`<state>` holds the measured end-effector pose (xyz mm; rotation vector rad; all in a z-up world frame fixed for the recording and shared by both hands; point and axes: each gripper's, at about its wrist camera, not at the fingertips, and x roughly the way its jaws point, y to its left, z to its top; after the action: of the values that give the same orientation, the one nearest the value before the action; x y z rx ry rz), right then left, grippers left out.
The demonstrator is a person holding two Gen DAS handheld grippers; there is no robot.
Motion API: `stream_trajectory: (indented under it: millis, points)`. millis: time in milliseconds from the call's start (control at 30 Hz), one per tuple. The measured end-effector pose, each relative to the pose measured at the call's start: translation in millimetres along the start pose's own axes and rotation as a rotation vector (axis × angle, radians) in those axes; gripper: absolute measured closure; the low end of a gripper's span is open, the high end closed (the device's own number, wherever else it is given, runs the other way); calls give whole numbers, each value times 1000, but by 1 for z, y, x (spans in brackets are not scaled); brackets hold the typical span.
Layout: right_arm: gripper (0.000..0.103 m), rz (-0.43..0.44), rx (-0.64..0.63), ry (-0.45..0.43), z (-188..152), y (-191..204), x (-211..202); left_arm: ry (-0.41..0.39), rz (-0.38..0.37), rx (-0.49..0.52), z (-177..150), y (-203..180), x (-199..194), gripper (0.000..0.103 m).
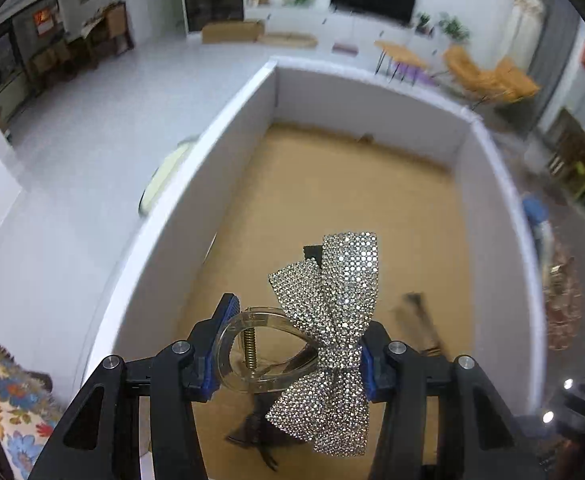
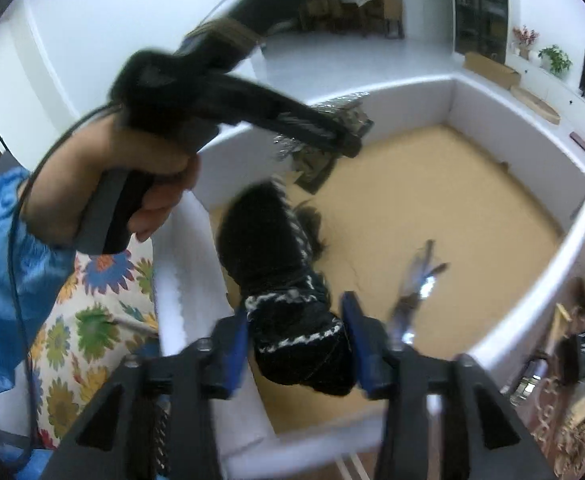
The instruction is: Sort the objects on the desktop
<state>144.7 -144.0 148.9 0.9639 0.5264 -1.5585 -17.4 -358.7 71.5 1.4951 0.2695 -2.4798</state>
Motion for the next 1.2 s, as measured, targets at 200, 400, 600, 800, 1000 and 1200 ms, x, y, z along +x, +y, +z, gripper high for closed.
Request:
stream_trajectory:
  millis: [200,400,600,800,1000,1200]
  points:
    - [6,28,17,-54,-11,-5,5,65,47,-62,4,3,28,35]
    - [0,-163,38,-270,-72,-31,-68,-110,66,-63,-6,-28,-22,35]
    - [0,-477,207,-263,-185,-109,-105,-337,-87,35,-39,-108,-95,11]
    - [0,-618,422,-150,-271,-176,-129,-431,-281,164,-86,-213,-143,0]
    - [0,-653,524,-68,-299,-219,-144,-216,-303,285,-129,-308,-67,0]
    - [0,-638,527,-69,-321,-232,-142,-103,-256,256,-136,-335,7,0]
